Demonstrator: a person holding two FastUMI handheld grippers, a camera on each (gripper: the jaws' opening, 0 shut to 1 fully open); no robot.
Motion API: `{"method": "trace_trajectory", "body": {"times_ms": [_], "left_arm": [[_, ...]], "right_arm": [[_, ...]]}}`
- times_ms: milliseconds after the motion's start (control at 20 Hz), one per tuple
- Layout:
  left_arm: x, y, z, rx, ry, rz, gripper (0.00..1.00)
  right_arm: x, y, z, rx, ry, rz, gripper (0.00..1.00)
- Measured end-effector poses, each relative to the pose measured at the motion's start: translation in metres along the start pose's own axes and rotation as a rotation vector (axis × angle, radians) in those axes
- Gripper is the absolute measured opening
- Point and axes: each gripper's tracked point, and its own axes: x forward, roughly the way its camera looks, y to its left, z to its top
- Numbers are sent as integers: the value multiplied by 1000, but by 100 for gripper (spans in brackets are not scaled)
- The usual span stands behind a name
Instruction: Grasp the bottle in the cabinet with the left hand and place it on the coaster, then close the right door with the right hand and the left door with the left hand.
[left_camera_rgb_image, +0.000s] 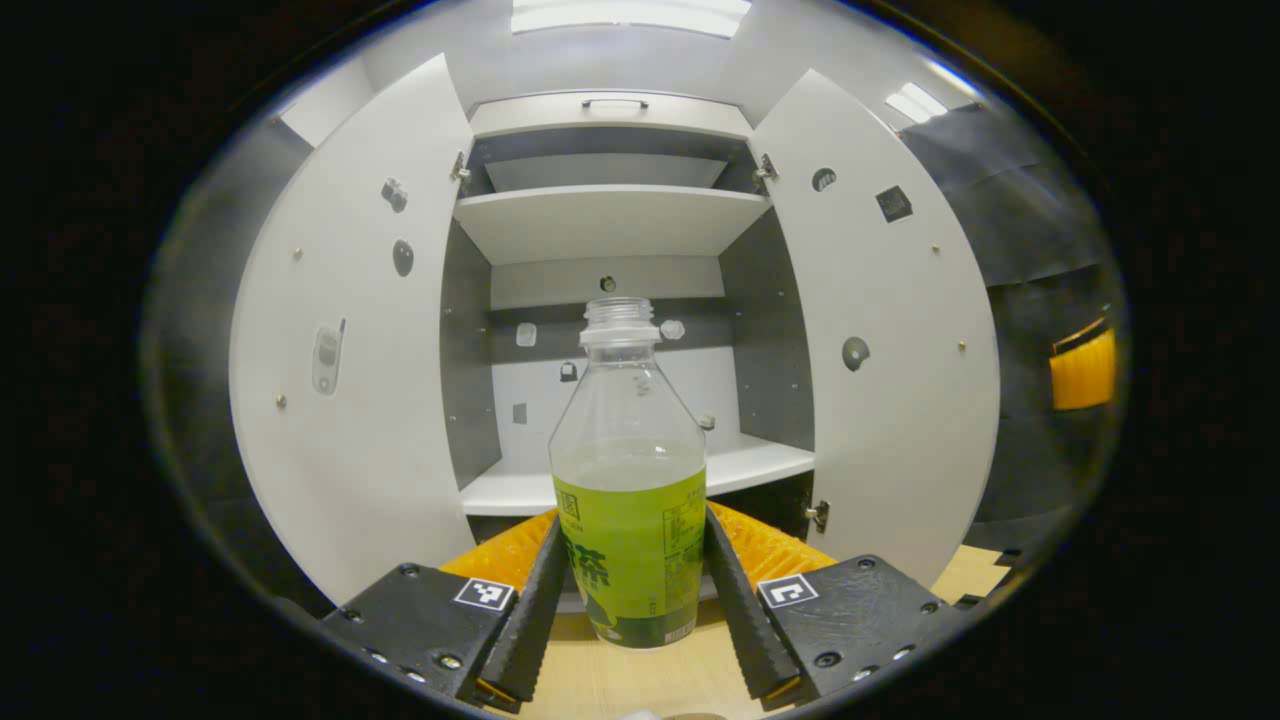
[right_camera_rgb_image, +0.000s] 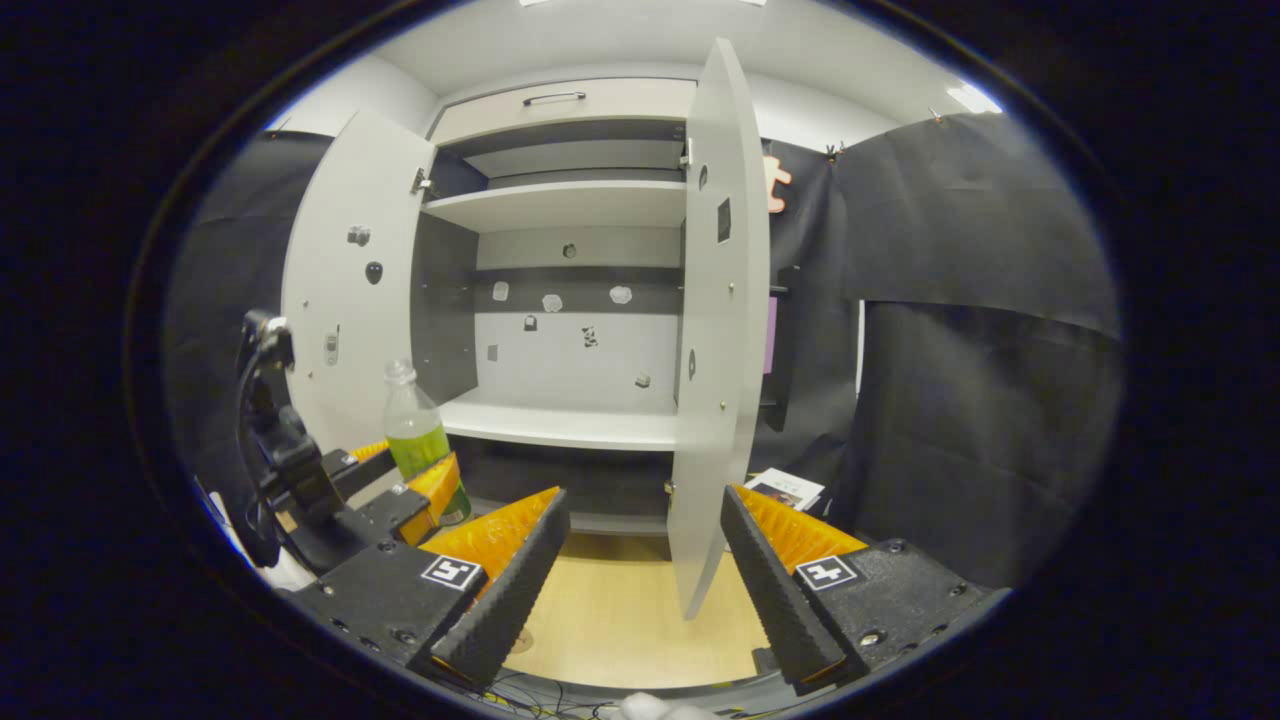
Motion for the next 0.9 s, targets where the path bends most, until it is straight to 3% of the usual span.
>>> {"method": "trace_trajectory", "body": {"times_ms": [300,350,400,550,750,850,900], "left_arm": [[-30,-26,-57,-32,-32,-88,77],[-34,-29,-69,-30,-30,-96,74],[-37,-31,-84,-28,-10,-101,77],[-46,-45,-130,-69,29,-164,74],[-52,-37,-186,-97,77,-145,77],[-54,-36,-205,-98,96,-144,74],[-55,-38,-215,-91,104,-152,78]], "right_arm": [[2,-22,-7,-15,38,-50,100],[3,-25,-7,-20,43,-56,99],[4,-26,-7,-22,46,-59,99],[7,-26,-7,-34,60,-60,99],[13,-21,-11,-72,94,-47,100],[15,-17,-14,-88,113,-41,100],[15,-16,-14,-89,119,-39,100]]}}
